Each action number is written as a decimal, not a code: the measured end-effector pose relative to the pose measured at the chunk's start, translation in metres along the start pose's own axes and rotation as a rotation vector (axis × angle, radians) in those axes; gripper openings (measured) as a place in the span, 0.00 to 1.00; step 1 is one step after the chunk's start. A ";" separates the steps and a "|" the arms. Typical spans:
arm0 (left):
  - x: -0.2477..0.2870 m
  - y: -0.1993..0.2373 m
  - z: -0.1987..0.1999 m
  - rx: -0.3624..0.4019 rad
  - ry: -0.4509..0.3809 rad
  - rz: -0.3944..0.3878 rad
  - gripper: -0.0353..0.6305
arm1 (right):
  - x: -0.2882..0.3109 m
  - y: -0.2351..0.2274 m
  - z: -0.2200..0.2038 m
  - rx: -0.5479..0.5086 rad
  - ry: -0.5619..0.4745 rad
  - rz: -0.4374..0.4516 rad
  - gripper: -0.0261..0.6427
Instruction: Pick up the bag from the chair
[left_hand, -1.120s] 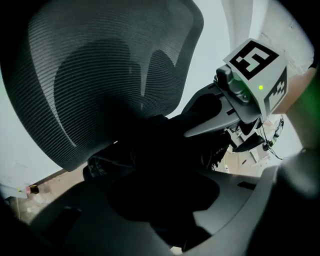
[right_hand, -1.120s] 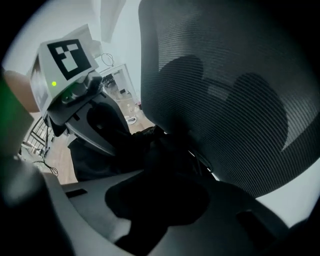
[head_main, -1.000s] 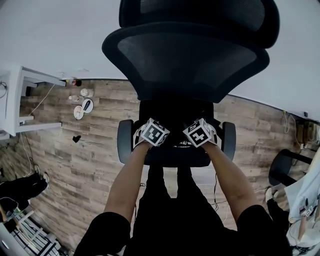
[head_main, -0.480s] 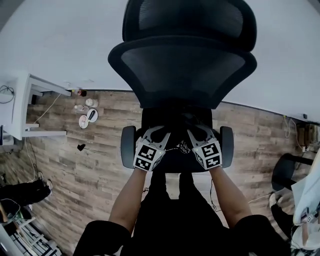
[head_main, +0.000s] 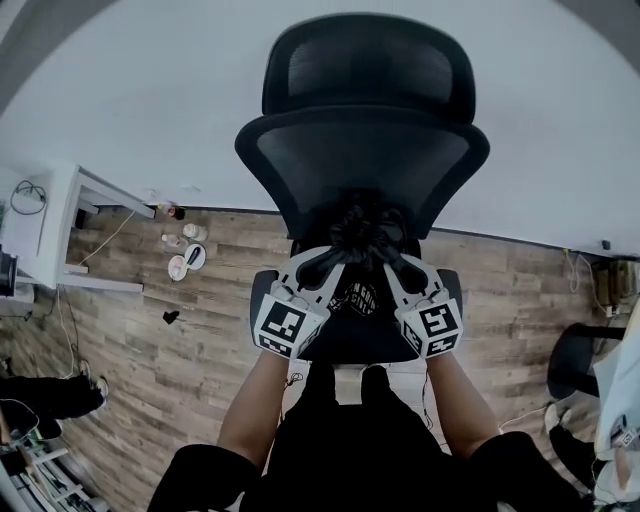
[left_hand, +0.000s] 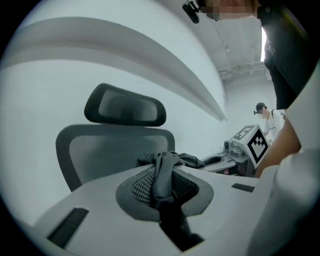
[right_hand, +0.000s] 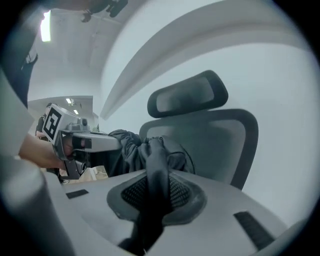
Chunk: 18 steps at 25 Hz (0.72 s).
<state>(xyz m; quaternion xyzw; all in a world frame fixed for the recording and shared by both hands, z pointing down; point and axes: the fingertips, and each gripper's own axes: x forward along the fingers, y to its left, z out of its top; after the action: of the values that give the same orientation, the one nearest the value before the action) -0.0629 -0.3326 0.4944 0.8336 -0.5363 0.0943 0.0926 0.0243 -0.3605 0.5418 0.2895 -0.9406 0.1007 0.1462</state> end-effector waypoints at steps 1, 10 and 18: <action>-0.003 0.001 0.018 0.026 -0.020 0.005 0.15 | -0.004 0.000 0.017 -0.007 -0.031 -0.003 0.14; -0.031 0.010 0.147 0.144 -0.179 0.056 0.15 | -0.033 0.004 0.155 -0.100 -0.242 -0.047 0.14; -0.045 -0.013 0.224 0.193 -0.302 0.058 0.15 | -0.071 0.001 0.228 -0.131 -0.368 -0.092 0.14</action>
<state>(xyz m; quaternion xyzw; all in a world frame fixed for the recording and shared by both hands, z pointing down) -0.0570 -0.3449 0.2660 0.8276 -0.5562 0.0217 -0.0720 0.0301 -0.3856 0.3042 0.3356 -0.9417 -0.0223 -0.0050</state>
